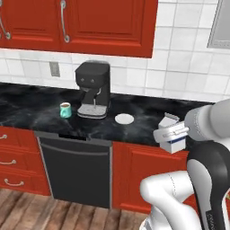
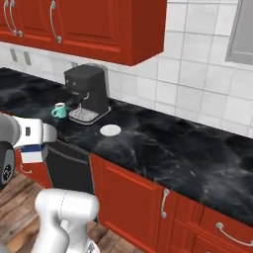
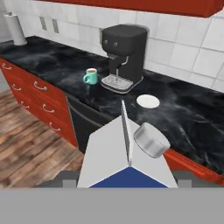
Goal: Take a sugar cube from the saucer and place it inside the coffee. Then, grab milk from the fridge and place it next to the coffee on the counter to sweeten the coffee.
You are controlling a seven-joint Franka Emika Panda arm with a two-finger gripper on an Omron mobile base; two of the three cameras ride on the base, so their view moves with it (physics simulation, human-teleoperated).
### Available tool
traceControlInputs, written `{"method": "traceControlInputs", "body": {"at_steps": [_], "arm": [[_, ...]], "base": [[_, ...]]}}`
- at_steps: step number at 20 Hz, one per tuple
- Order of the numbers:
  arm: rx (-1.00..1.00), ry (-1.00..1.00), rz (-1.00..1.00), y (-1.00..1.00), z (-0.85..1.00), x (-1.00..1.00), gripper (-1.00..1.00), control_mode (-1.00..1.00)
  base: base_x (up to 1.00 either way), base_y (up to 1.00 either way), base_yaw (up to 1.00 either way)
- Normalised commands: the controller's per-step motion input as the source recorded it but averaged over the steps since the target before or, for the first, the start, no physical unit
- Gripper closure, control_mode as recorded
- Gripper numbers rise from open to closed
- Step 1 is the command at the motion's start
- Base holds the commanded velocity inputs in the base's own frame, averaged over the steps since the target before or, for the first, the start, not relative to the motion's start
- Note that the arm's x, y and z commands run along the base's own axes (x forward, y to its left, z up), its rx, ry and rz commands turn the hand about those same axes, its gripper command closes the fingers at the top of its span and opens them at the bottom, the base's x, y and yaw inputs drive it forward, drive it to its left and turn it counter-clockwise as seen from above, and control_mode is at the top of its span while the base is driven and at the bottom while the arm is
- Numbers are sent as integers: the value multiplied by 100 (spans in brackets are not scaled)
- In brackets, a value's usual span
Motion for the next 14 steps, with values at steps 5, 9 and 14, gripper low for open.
{"method": "traceControlInputs", "body": {"at_steps": [5, 9, 14], "arm": [[0, 0, 0, 0, 0, 0, 100, 100], [0, 0, 0, 0, 0, 0, 100, 100], [0, 0, 0, 0, 0, 0, 100, 100]], "base": [[51, 100, -35], [38, 100, -43], [37, 100, -42]]}}
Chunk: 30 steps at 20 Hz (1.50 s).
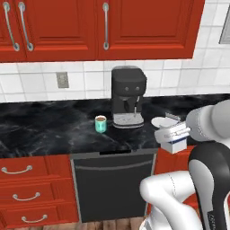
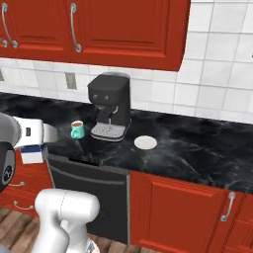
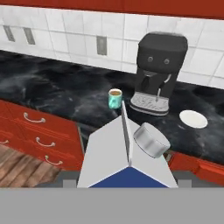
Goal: Take a sugar cube from the saucer and place it inside the coffee. Then, grab milk from the fridge and place it next to the coffee on the counter to sweeten the coffee.
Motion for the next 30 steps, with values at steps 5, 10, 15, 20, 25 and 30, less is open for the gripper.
{"method": "traceControlInputs", "body": {"at_steps": [5, 10, 15, 20, 25, 30], "arm": [[0, 0, 0, 0, 0, 0, 100, 100], [0, 0, -1, 0, -2, 0, 100, -100], [-3, 0, -24, 34, -16, 64, 100, -100], [-2, 0, -76, 71, -41, 100, 100, -100], [0, 1, -73, 23, -76, 81, 100, -100], [5, 15, -51, -33, -63, 76, 100, -100]], "base": [[47, 100, -40], [36, 80, -31], [0, 0, 0], [0, 0, 0], [0, 0, 0], [0, 0, 0]]}}
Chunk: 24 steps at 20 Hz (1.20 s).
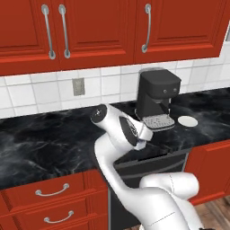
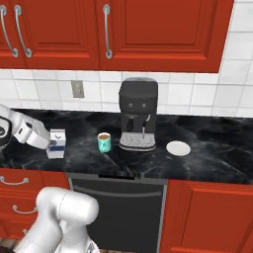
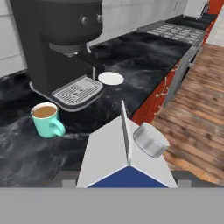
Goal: Take a sugar cube from the saucer and place it inside the coffee. Then, grab milk from the fridge and place it next to the coffee on the counter to sweeten the coffee.
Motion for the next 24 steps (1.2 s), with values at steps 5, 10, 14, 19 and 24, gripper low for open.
{"method": "traceControlInputs", "body": {"at_steps": [5, 10, 14, 19, 24], "arm": [[2, 4, -28, -4, -34, 81, 100, -100], [-1, -1, -23, 38, -61, 62, 100, -100], [-1, -5, -21, 20, -54, 60, 100, -100], [0, -19, -15, 1, -32, 60, 100, -100], [0, -20, -3, 0, -26, 46, 100, -100]], "base": [[0, 0, 0], [0, 0, 0], [0, 0, 0], [0, 0, 0], [0, 0, 0]]}}
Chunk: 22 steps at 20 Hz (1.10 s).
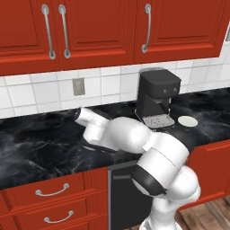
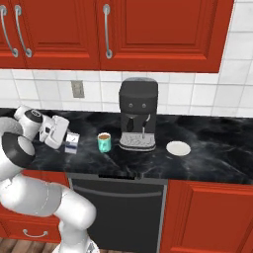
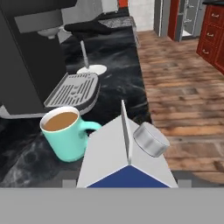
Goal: Take a sugar cube from the saucer and place it inside the coffee. Then, grab milk from the fridge and place it next to the coffee on the counter to sweeten the coffee.
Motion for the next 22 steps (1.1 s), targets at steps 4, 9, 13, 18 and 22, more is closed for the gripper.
{"method": "traceControlInputs", "body": {"at_steps": [4, 9, 13, 18, 22], "arm": [[0, -15, -2, 0, -36, 39, 100, -100], [-3, -10, -6, -1, -29, 29, 100, -100], [-8, -1, -8, 0, -47, 12, 100, -100], [-9, -1, -9, 0, -39, 12, 100, -100], [-8, 0, -15, 18, -27, 20, 100, -100]], "base": [[0, 0, 0], [0, 0, 0], [0, 0, 0], [0, 0, 0], [0, 0, 0]]}}
